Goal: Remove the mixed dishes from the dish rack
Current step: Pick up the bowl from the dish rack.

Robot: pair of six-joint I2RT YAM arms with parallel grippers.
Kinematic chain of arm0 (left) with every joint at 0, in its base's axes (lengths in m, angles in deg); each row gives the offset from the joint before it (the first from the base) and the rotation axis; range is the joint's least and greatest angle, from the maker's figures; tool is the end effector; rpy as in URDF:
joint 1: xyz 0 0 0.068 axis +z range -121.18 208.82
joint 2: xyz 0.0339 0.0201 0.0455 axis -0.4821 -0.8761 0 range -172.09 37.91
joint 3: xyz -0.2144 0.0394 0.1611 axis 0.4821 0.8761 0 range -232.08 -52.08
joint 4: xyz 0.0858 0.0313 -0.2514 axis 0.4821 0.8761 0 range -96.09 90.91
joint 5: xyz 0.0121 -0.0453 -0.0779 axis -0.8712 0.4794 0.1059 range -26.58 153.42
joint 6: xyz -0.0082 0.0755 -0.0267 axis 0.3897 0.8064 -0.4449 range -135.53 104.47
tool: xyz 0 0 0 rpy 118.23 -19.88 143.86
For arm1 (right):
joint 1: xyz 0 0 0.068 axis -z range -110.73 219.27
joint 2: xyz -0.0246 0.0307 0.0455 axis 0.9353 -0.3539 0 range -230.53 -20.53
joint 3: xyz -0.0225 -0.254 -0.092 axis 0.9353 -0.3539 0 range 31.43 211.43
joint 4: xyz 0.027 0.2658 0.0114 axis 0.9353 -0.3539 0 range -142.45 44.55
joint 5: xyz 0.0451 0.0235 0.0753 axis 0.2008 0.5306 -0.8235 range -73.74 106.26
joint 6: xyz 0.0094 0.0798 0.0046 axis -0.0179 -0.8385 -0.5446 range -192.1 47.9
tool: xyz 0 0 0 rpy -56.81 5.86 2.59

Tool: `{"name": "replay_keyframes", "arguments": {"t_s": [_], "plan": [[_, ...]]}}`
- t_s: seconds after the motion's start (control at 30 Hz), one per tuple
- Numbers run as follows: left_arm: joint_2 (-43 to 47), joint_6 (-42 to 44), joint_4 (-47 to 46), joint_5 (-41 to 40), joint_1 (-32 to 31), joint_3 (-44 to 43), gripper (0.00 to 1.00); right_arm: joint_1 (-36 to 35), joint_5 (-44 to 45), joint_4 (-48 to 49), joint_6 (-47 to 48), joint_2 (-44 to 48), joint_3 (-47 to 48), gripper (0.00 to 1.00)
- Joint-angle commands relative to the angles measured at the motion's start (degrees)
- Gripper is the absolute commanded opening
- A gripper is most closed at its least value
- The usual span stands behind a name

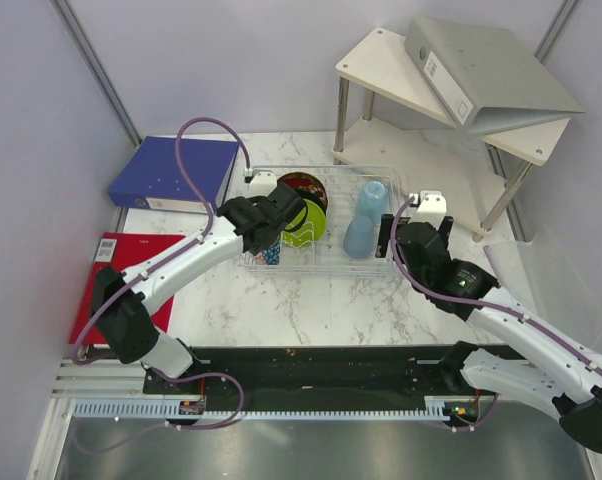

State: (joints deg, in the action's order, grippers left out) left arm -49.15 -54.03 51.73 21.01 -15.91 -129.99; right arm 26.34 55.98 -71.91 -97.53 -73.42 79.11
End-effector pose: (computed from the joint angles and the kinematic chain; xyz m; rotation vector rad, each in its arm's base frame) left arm 0.2557 -0.1872 0.2792 -0.0576 2.3453 0.3620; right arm 0.1958 0.1214 0.2926 0.0918 1.9844 0.0290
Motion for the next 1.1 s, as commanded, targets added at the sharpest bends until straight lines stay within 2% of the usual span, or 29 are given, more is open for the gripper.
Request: {"name": "replay_keyframes", "arguments": {"t_s": [0.0,0.23,0.8,0.9,0.93,0.97,1.03,1.07], "plan": [[-2.5,-6.4,2.7,-2.1,0.0,-3.2,0.43,-0.3,-0.9,1.5,-0.1,0.7,-0.7,0.98],[-5.4,-8.8,2.7,-0.3,-0.1,-3.8,0.50,-0.3,-2.3,2.1,-0.5,0.1,-1.5,0.98],[-11.8,-10.9,2.0,-1.5,0.0,-2.9,0.45,-0.3,-2.4,2.9,-0.7,-1.2,-2.3,0.98],[-11.8,-11.6,2.0,-2.1,0.0,-2.2,0.36,-0.2,-2.4,2.8,-0.8,-1.2,-2.3,0.98],[-11.7,-11.9,2.0,-2.1,-0.1,-1.8,0.23,-0.3,-2.4,2.8,-0.8,-1.2,-2.3,0.98],[-11.6,-12.0,2.1,-2.2,-0.1,-1.6,0.15,-0.3,-2.3,2.8,-0.8,-1.2,-2.3,0.98],[-11.3,-12.3,2.1,-2.3,0.0,-1.1,0.02,-0.3,-2.2,2.9,-0.8,-1.2,-2.4,0.98],[-11.1,-12.5,2.1,-2.3,0.0,-1.0,0.02,-0.3,-2.3,2.8,-0.9,-1.1,-2.3,0.98]]}}
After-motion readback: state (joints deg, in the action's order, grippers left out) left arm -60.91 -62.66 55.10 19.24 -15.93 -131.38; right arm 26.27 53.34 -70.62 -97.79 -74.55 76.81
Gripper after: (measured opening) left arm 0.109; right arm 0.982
